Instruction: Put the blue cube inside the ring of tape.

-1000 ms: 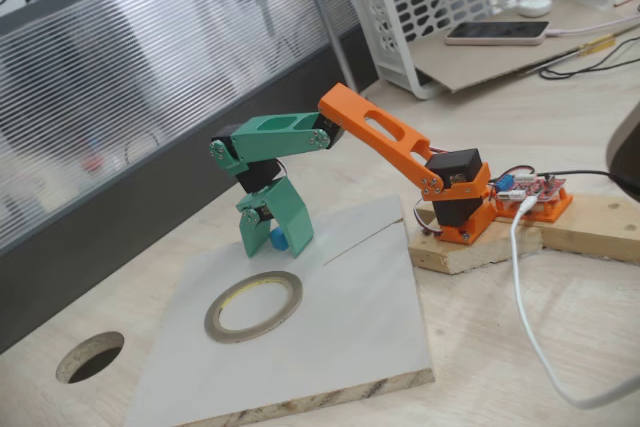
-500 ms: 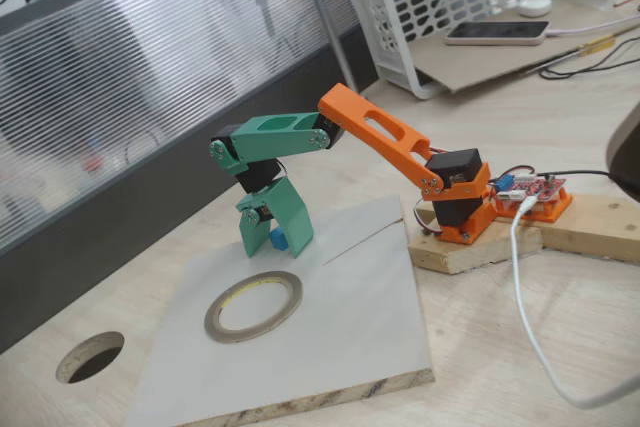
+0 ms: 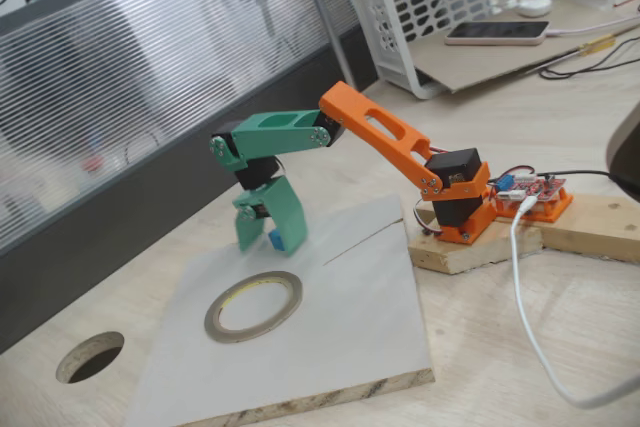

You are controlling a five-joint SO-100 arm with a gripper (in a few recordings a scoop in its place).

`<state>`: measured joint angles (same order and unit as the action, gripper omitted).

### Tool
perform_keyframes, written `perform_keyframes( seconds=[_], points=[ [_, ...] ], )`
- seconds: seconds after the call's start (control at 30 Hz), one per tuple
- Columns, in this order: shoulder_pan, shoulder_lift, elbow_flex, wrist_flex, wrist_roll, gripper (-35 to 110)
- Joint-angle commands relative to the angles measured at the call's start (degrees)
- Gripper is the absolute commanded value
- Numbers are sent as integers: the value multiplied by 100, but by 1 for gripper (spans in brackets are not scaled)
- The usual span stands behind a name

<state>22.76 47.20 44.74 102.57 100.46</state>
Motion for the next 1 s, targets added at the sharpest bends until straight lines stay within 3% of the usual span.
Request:
perform_keyframes(
  seconds=[0.0,0.97],
  points=[
    [62,439,18,53,53,70],
    [62,378,18,105,62,69]
  ],
)
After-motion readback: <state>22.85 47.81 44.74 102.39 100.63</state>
